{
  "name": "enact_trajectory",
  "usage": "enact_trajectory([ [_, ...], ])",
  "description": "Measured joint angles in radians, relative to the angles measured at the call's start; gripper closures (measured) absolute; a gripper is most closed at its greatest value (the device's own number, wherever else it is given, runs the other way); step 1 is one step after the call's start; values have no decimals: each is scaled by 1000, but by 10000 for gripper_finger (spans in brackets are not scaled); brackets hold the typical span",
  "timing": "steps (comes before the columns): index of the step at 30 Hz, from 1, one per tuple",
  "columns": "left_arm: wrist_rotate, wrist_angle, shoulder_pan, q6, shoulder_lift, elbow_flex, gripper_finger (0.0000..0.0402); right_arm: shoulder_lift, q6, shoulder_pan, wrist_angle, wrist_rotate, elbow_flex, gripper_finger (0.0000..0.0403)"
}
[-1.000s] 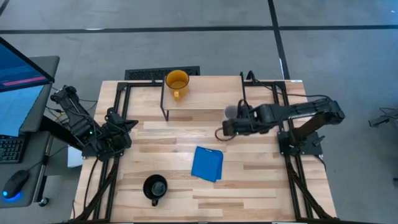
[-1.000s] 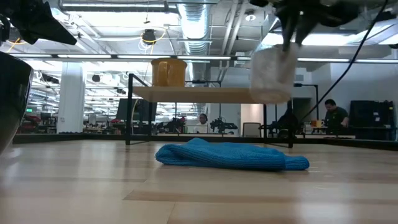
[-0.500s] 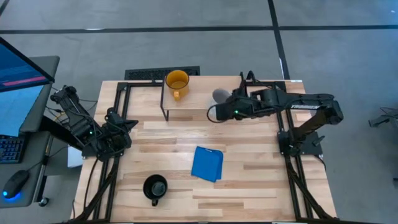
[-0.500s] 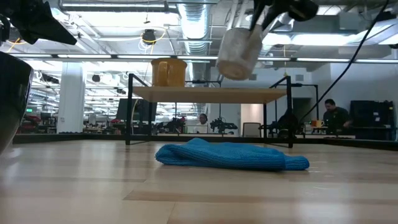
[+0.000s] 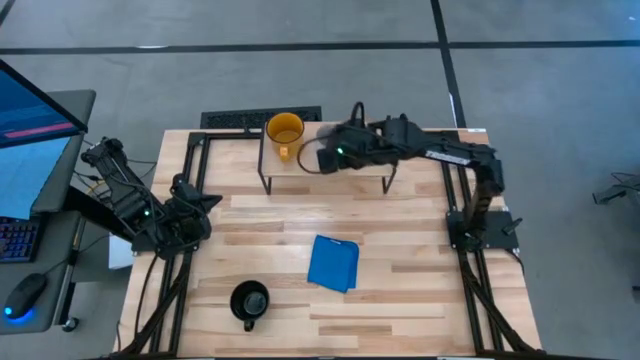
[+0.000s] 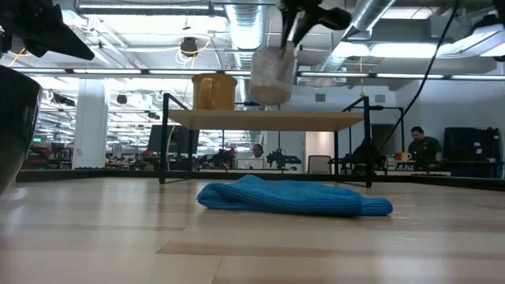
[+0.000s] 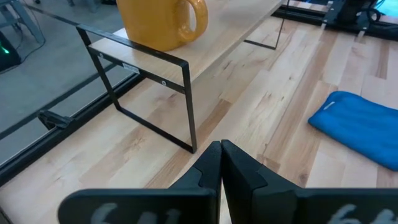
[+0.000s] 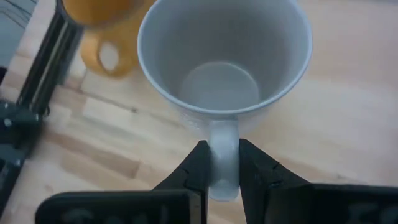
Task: Stack small to large cups/mugs on shelf
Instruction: Put the white mug on the shelf
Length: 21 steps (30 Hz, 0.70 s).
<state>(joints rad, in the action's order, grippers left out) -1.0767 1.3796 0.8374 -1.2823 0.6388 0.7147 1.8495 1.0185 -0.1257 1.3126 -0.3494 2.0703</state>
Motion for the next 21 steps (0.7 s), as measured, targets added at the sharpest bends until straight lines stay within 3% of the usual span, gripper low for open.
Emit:
enact_trajectory([
  [8, 3, 0, 0, 1, 0, 0, 401, 186, -33, -27, 215, -28, 224, 334],
  [21, 14, 0, 0, 18, 0, 0, 401, 221, 26, -27, 162, -72, 245, 335],
])
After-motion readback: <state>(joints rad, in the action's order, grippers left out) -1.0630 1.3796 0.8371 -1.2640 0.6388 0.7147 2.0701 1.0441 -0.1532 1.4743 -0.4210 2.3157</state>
